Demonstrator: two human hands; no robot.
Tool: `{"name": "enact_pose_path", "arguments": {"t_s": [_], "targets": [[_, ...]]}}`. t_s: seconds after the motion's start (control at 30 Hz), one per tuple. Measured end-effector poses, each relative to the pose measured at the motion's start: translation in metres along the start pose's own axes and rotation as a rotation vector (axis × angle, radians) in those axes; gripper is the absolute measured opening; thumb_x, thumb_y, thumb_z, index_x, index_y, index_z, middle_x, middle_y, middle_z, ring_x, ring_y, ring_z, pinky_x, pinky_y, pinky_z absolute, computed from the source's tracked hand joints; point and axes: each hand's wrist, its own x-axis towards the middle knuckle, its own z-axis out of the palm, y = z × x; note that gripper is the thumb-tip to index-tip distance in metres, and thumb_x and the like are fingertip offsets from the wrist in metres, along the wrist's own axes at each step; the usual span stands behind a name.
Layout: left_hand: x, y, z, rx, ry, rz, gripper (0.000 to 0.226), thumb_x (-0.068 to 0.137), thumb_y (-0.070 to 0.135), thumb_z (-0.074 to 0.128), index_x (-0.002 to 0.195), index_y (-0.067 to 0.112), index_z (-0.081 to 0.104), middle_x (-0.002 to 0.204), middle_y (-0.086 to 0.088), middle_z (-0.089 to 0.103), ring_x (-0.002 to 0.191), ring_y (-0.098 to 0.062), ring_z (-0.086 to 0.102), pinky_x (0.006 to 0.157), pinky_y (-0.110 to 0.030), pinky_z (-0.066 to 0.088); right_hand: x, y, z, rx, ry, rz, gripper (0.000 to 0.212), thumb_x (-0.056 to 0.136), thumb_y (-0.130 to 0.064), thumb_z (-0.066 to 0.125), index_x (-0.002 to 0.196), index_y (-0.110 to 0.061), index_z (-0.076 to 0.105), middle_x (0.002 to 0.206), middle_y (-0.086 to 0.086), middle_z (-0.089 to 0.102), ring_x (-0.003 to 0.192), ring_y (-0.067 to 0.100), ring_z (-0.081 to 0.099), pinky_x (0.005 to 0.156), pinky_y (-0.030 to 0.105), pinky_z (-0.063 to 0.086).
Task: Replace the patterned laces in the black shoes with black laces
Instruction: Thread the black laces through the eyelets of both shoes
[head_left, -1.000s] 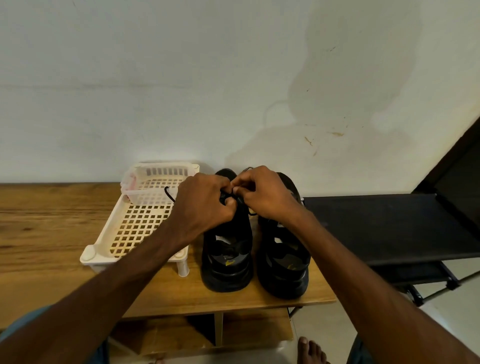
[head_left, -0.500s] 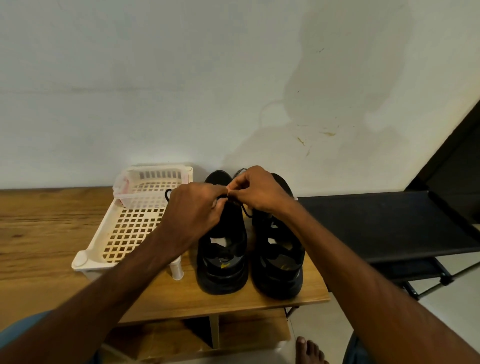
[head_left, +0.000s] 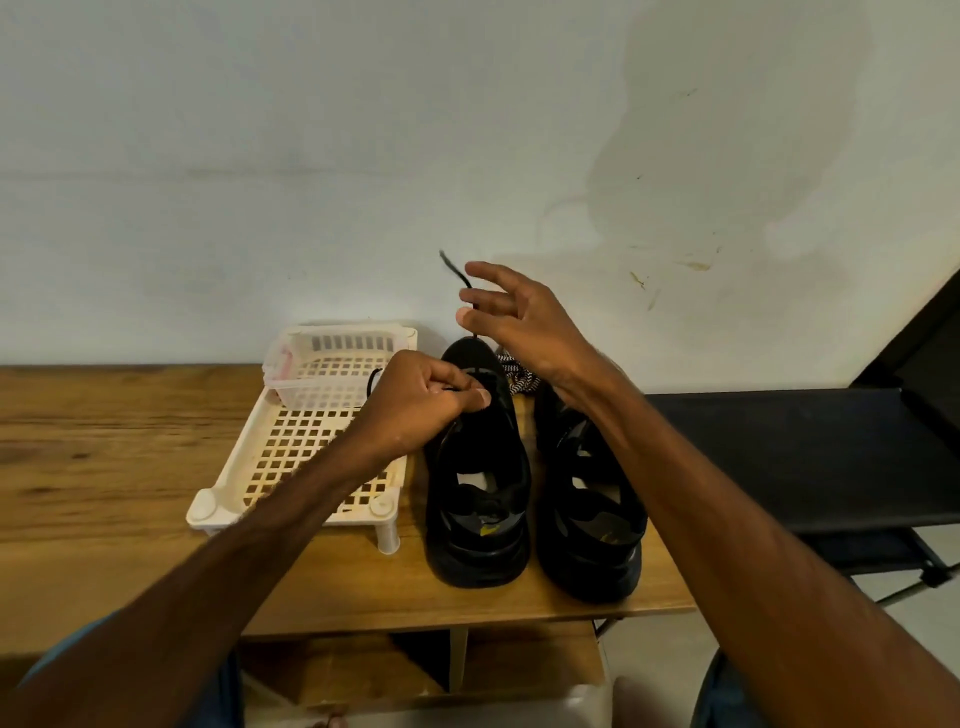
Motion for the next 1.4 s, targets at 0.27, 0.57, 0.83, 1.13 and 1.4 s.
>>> {"name": "enact_pose_path", "arguments": {"t_s": [0.27, 0.57, 0.83, 1.13, 1.4], "targets": [[0.003, -0.003, -0.004, -0.181, -0.072, -0.250, 0.013, 0.090, 0.021, 0.072, 0.097, 0.014, 0.081, 0.051, 0.018, 0.057, 0.053, -0.003, 0.042, 0.042, -0.014, 0.031, -0.016, 0.012, -0.011, -0.565, 0.056, -0.081, 0.014, 0.090, -0.016, 0.076, 0.101, -0.024, 0.081, 0.089, -0.008, 0.078, 0.081, -0.002, 0.070, 0.072, 0.005, 0.048], [0.001, -0.001, 0.000, -0.148, 0.023, -0.182, 0.008, 0.086, 0.020, 0.076, 0.091, 0.016, 0.082, 0.052, 0.012, 0.060, 0.048, 0.000, 0.050, 0.045, -0.012, 0.036, -0.051, 0.017, -0.009, -0.499, 0.003, 0.004, 0.012, 0.078, -0.024, 0.088, 0.089, -0.022, 0.083, 0.080, -0.010, 0.076, 0.073, -0.001, 0.070, 0.068, 0.010, 0.054], [0.000, 0.001, -0.006, -0.038, 0.033, -0.089, 0.009, 0.088, 0.018, 0.076, 0.093, 0.012, 0.081, 0.049, 0.017, 0.062, 0.047, 0.009, 0.056, 0.051, -0.003, 0.037, -0.050, 0.011, -0.014, -0.452, 0.085, -0.066, 0.003, 0.081, -0.019, 0.083, 0.079, -0.021, 0.082, 0.074, -0.011, 0.076, 0.072, -0.002, 0.071, 0.065, 0.008, 0.052], [0.003, -0.001, -0.005, -0.119, 0.023, -0.196, 0.008, 0.084, 0.021, 0.078, 0.088, 0.016, 0.083, 0.050, 0.003, 0.053, 0.046, -0.006, 0.042, 0.043, -0.017, 0.034, -0.046, 0.018, -0.008, -0.511, -0.022, -0.025, 0.014, 0.081, -0.028, 0.086, 0.092, -0.021, 0.082, 0.080, -0.011, 0.074, 0.072, -0.001, 0.069, 0.059, 0.007, 0.049], [0.002, 0.003, -0.007, -0.110, 0.020, -0.206, 0.017, 0.084, 0.021, 0.080, 0.096, 0.010, 0.081, 0.044, 0.017, 0.056, 0.046, 0.002, 0.051, 0.050, -0.013, 0.035, -0.049, 0.007, -0.026, -0.566, -0.021, 0.005, 0.003, 0.085, -0.024, 0.080, 0.083, -0.024, 0.082, 0.077, -0.016, 0.073, 0.076, -0.008, 0.066, 0.059, 0.002, 0.042]]}}
